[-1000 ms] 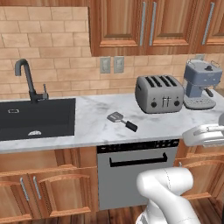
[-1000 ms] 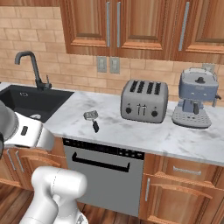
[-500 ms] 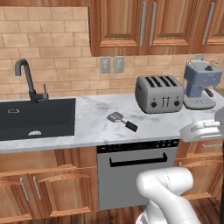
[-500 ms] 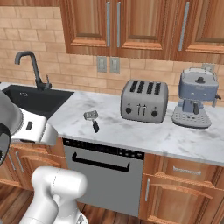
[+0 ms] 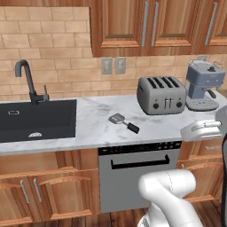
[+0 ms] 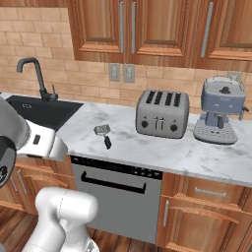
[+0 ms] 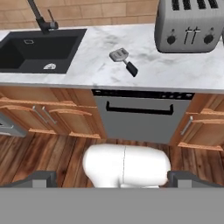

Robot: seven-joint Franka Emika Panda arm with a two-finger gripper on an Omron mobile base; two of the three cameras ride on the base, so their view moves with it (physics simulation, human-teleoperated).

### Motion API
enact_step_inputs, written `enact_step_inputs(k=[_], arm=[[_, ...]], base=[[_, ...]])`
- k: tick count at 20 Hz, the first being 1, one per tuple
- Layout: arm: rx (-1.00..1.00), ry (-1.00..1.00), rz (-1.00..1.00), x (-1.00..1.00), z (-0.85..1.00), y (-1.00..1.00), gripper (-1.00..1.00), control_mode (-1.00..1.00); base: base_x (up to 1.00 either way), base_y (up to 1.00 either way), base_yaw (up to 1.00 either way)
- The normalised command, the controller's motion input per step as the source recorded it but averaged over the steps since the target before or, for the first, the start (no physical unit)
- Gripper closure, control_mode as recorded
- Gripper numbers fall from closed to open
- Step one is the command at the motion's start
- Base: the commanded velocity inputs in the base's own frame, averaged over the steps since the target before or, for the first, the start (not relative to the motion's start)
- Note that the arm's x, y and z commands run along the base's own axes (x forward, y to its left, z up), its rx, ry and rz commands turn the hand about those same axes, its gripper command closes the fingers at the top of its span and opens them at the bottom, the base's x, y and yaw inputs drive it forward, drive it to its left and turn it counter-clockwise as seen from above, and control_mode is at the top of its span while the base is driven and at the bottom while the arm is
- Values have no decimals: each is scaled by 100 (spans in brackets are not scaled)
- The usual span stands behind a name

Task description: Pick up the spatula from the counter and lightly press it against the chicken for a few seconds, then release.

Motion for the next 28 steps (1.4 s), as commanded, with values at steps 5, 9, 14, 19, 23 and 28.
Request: enact_step_inputs(k=[5, 9, 14, 19, 23, 28], arm=[[0, -6, 1, 6, -10, 0, -100, -100], [0, -8, 1, 6, -2, 0, -100, -100], [0, -6, 1, 8, 0, 0, -100, -100], [0, 0, 0, 10, 4, -4, -100, -100], [0, 0, 0, 12, 3, -5, -100, -100], [0, 2, 1, 13, 0, -5, -100, -100]], base=[[0, 0, 0], [0, 0, 0], [0, 0, 0], [0, 0, 0], [0, 0, 0], [0, 0, 0]])
